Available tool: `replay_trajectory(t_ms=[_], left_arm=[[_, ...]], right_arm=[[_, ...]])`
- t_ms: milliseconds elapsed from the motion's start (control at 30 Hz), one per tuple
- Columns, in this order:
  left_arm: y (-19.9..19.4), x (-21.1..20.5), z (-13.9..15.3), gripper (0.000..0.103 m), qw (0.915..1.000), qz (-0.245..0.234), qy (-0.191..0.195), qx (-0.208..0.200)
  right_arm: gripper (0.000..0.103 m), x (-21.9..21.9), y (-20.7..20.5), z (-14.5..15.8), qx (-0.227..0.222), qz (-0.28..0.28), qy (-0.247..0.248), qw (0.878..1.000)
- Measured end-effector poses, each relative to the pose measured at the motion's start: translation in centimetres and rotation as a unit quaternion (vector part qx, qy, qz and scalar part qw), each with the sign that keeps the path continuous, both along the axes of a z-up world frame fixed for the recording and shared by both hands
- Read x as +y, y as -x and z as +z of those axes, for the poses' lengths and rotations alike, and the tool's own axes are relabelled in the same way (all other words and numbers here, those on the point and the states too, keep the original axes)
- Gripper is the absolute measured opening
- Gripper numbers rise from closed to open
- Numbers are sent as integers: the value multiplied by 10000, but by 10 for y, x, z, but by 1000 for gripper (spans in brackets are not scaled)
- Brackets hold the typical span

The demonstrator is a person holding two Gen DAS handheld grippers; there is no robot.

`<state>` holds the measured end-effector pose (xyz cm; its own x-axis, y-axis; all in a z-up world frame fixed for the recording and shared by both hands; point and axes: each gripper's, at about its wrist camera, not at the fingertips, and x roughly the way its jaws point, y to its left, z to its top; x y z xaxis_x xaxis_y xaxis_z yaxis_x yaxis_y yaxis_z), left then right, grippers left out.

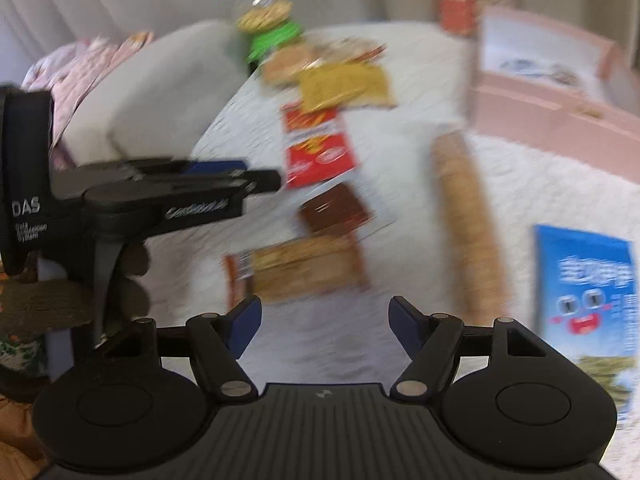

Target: Organize snacks

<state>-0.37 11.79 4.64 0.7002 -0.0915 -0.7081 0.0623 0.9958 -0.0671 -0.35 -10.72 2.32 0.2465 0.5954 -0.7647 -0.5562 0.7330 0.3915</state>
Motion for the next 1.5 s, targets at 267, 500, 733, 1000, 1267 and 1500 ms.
replay_trajectory(t_ms=[267, 500, 733, 1000, 1267, 1500], left_arm=[[7, 20, -6, 42, 9997, 154, 147, -83], [7, 27, -8, 42, 9995, 168, 256, -47], [0, 19, -11, 42, 9975, -92, 707, 20], [-13, -26, -22, 42, 9937, -1121, -46, 17], [-25, -57, -28, 51, 9783, -1968, -597, 262], [-29, -63, -33, 52, 9722, -2234, -696, 77]], right_arm=[[71, 52, -16, 0, 2, -112, 446, 9989], [71, 46, -8, -3, -564, 33, 684, 9961], [65, -8, -30, -7, -874, -775, 873, 9893], [72, -46, -36, -23, -851, -973, 350, 9910], [78, -47, -16, -32, -1434, -870, 336, 9853], [89, -40, -2, -37, -1740, -683, 488, 9812]])
